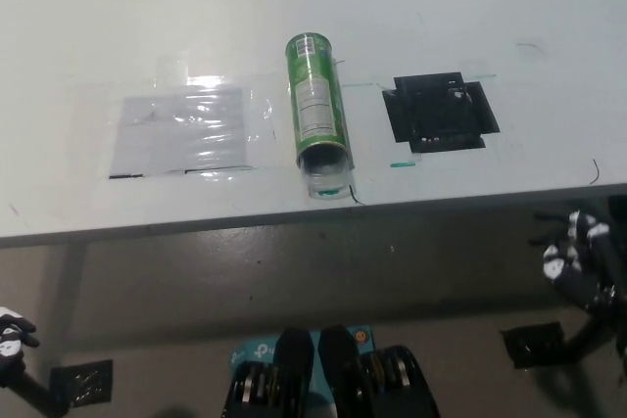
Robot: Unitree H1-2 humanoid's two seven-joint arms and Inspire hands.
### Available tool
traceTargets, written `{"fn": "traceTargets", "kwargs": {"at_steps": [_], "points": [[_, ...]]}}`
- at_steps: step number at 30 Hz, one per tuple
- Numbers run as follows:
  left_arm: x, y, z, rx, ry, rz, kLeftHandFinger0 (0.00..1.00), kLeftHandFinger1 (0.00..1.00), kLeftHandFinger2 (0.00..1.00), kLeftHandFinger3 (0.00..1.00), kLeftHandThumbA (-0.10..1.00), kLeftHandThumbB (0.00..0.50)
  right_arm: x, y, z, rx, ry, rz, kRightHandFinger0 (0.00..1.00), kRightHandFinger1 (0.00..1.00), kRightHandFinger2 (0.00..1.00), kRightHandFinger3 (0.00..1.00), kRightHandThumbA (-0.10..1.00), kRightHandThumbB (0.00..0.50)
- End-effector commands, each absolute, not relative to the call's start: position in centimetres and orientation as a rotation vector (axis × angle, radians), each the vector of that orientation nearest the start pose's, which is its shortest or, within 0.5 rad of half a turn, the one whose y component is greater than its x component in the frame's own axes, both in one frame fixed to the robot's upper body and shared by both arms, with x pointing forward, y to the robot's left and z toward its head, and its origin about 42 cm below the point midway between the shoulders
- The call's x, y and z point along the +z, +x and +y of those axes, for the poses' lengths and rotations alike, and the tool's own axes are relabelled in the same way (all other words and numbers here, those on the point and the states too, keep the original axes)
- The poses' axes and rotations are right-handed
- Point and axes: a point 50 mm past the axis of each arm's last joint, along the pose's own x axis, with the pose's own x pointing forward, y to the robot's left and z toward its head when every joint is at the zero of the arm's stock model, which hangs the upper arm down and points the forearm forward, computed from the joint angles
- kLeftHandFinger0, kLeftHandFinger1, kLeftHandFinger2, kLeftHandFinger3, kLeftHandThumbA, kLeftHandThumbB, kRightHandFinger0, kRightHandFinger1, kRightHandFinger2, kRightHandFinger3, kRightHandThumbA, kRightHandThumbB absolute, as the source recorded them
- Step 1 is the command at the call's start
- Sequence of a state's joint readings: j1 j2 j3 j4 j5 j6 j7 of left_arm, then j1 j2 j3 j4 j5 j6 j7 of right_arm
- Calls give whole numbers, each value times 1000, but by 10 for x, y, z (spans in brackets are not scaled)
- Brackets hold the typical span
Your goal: The robot uses its right hand finger to pull out the chips tray kept inside a container in the middle of the desk
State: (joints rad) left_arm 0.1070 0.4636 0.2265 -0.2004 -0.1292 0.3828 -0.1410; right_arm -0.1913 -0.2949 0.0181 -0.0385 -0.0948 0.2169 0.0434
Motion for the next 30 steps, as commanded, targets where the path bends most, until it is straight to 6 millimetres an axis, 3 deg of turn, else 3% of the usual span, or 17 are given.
{"fn": "traceTargets", "kwargs": {"at_steps": [1, 4, 9, 10, 12, 14, 15, 16, 17, 18, 19, 20, 21, 22, 23, 30], "points": [[165, 241, 403, 80, 303, 224, 177, 250, 344, 629, -100, 0, 224, 372, -282, 94, -447, -188, 16, 111, 511, 710, 98, 50], [166, 241, 403, 74, 316, 218, 160, 243, 344, 618, -100, 0, 253, 391, -269, 134, -449, -280, 0, 30, 502, 689, 84, 63], [165, 240, 405, 74, 320, 220, 189, 264, 359, 633, -100, 0, 274, 407, -249, 169, -452, -322, 0, 0, 482, 713, 99, 80], [166, 240, 404, 80, 311, 222, 187, 257, 351, 625, -100, 0, 277, 411, -244, 179, -469, -359, 0, 0, 480, 710, 41, 84], [167, 240, 404, 80, 316, 227, 173, 247, 347, 610, -100, 0, 283, 420, -230, 219, -479, -372, 0, 0, 533, 725, -77, 172], [167, 240, 405, 80, 315, 226, 161, 235, 341, 617, -100, 0, 290, 427, -214, 246, -529, -393, 0, 9, 613, 759, -100, 287], [167, 240, 405, 80, 319, 228, 160, 234, 341, 618, -100, 0, 292, 428, -209, 260, -539, -404, 0, 31, 643, 780, -100, 314], [166, 240, 405, 79, 320, 228, 151, 232, 335, 619, -100, 0, 293, 429, -205, 275, -546, -405, 73, 78, 693, 815, -100, 338], [168, 242, 406, 77, 322, 224, 147, 229, 332, 618, -100, 6, 295, 429, -199, 292, -555, -399, 157, 93, 761, 866, -100, 334], [169, 243, 406, 79, 319, 224, 146, 228, 330, 618, -100, 6, 296, 429, -195, 304, -569, -394, 173, 91, 789, 889, -100, 337], [169, 243, 406, 78, 325, 224, 167, 243, 341, 626, -100, 5, 298, 432, -187, 340, -599, -403, 213, 56, 875, 939, -100, 309], [170, 243, 406, 77, 324, 221, 157, 234, 333, 626, -100, 0, 300, 433, -181, 358, -626, -401, 227, 25, 925, 956, -100, 291], [171, 243, 405, 77, 324, 221, 155, 238, 337, 628, -100, 0, 300, 435, -176, 375, -627, -398, 180, 1, 965, 958, -100, 277], [171, 243, 405, 77, 327, 220, 152, 235, 330, 636, -100, 0, 301, 437, -172, 390, -626, -389, 43, 0, 969, 955, -100, 259], [172, 243, 405, 75, 328, 218, 155, 241, 338, 638, -100, 0, 300, 440, -168, 401, -627, -402, 8, 0, 966, 949, -100, 257], [174, 247, 408, 74, 331, 215, 163, 248, 360, 653, -100, 0, 298, 458, -142, 449, -742, -451, 0, 0, 887, 880, -100, 268]]}}
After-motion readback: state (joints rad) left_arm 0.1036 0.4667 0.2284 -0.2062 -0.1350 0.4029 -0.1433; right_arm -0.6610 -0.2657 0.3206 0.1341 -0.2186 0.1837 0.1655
